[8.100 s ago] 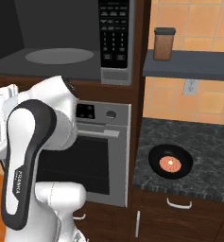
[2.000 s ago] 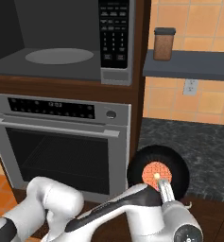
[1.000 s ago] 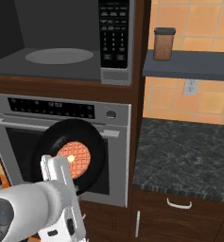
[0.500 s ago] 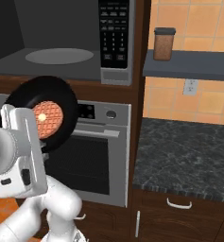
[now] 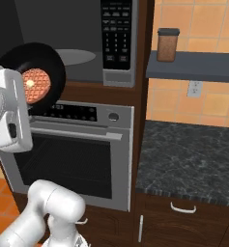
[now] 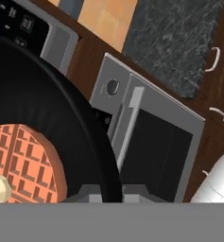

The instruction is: Open the microwave, place the bowl with waffle inside the microwave, then close the microwave door and turn it on.

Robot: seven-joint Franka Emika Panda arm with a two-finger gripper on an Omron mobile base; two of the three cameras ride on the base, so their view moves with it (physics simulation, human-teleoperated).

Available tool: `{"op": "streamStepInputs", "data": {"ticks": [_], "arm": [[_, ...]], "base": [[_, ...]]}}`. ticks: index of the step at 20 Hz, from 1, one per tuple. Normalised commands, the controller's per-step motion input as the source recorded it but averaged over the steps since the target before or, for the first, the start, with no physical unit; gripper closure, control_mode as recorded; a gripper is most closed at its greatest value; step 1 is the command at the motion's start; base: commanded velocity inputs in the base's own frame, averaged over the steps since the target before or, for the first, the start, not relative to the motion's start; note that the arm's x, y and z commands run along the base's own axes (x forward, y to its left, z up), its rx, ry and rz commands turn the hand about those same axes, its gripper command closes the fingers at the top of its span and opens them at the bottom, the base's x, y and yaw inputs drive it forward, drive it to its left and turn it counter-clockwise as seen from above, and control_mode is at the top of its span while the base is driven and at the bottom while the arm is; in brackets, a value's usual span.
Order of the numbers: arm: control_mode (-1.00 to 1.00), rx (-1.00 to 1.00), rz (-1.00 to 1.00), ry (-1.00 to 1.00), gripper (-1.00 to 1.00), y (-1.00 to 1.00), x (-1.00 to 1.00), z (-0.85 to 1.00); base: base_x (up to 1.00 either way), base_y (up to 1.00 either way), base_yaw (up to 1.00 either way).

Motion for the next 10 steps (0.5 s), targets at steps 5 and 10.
{"op": "streamStepInputs", "data": {"ticks": [5, 10], "arm": [[-1.00, 0.04, 0.00, -0.04, 1.00, 0.44, 1.00, 0.05], [-1.00, 0.08, 0.00, 0.05, 1.00, 0.03, 0.95, 0.45]], "base": [[0.00, 0.00, 0.00], [0.00, 0.00, 0.00]]}}
